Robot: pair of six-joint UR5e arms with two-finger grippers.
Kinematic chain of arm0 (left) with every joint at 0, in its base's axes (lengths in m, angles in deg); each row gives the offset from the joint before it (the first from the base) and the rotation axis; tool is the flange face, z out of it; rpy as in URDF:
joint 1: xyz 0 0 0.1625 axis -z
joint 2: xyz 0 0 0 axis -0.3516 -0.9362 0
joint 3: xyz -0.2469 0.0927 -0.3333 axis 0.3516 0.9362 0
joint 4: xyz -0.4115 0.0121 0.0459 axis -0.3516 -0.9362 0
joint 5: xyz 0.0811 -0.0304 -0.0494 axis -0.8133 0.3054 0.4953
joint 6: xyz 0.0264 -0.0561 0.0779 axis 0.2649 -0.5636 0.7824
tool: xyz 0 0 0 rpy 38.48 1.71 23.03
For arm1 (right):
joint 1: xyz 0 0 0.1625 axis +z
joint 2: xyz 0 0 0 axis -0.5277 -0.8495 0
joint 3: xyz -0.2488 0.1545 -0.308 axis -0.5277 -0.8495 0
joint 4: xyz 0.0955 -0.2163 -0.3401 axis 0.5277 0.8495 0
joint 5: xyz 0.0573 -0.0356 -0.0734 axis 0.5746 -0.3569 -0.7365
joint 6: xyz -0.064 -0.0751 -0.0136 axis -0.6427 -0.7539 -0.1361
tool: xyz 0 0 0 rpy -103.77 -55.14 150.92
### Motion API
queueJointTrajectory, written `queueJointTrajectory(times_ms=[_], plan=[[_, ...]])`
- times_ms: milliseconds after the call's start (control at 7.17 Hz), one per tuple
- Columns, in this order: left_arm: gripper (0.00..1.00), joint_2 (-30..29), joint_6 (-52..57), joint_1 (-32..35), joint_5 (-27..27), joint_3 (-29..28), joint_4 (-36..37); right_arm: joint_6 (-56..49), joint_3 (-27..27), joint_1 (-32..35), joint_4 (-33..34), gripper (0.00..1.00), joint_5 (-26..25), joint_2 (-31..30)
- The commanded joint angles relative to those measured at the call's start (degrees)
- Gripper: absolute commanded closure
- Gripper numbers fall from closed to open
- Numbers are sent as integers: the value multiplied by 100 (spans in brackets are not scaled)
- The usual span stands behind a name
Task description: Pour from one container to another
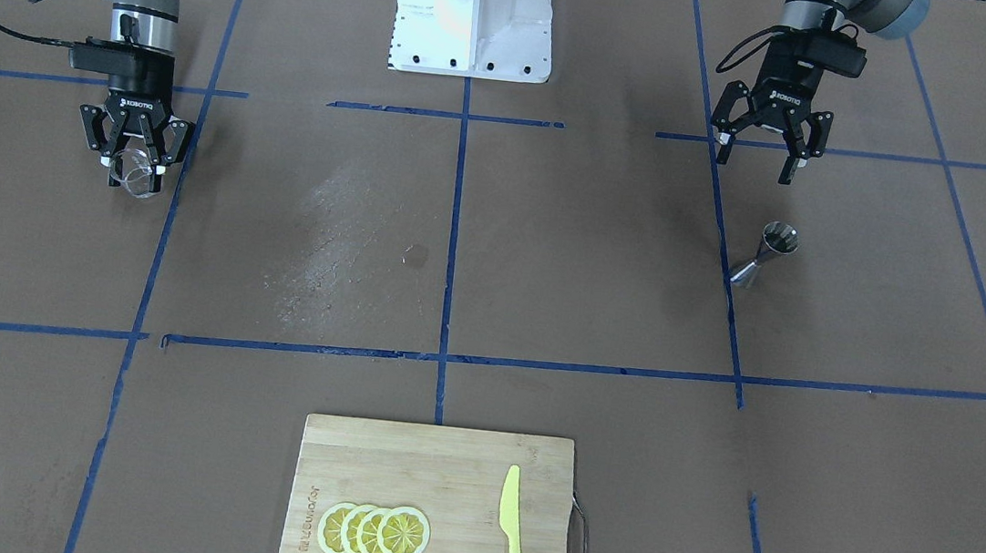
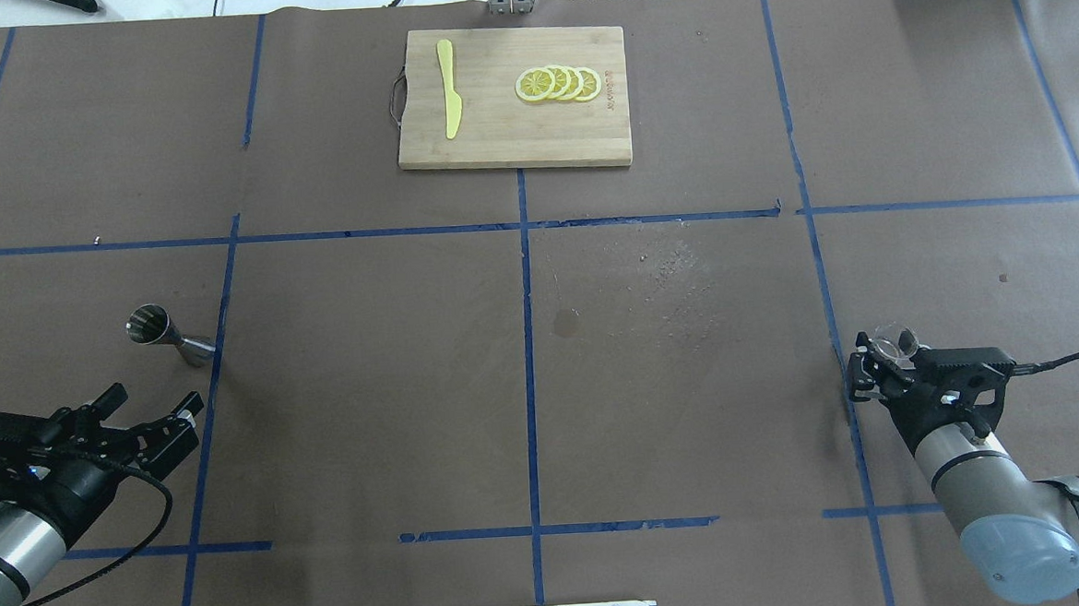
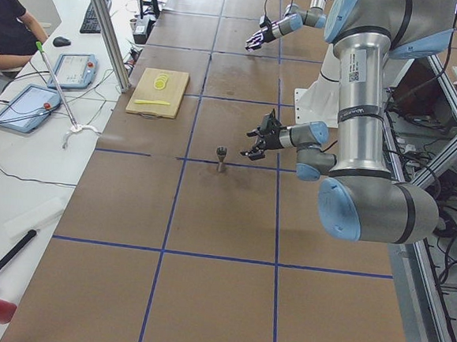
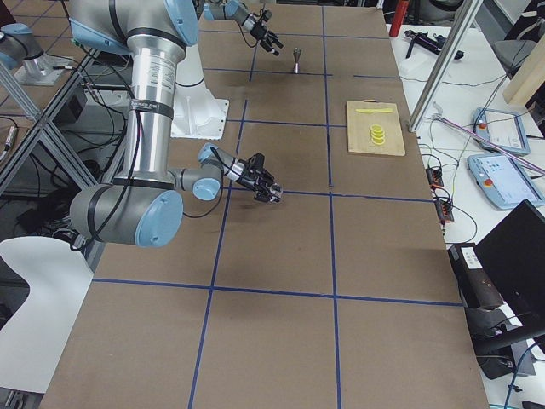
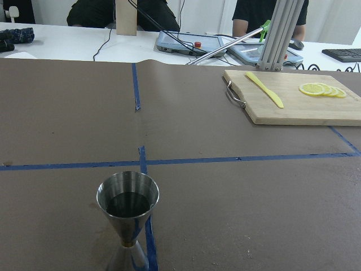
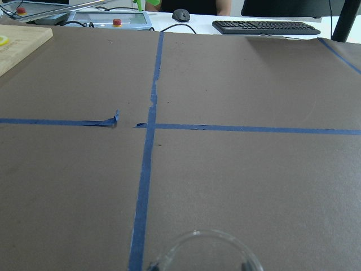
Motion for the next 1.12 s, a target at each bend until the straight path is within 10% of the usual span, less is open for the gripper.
queueJointTrajectory(times_ms=[0, 976], plan=[[0, 0, 0, 0, 0, 6, 0, -31, 2, -3, -3, 0, -17, 0], [0, 0, -9, 0, 0, 50, 0, 30, 55, -3, -11, 1, 27, 9]])
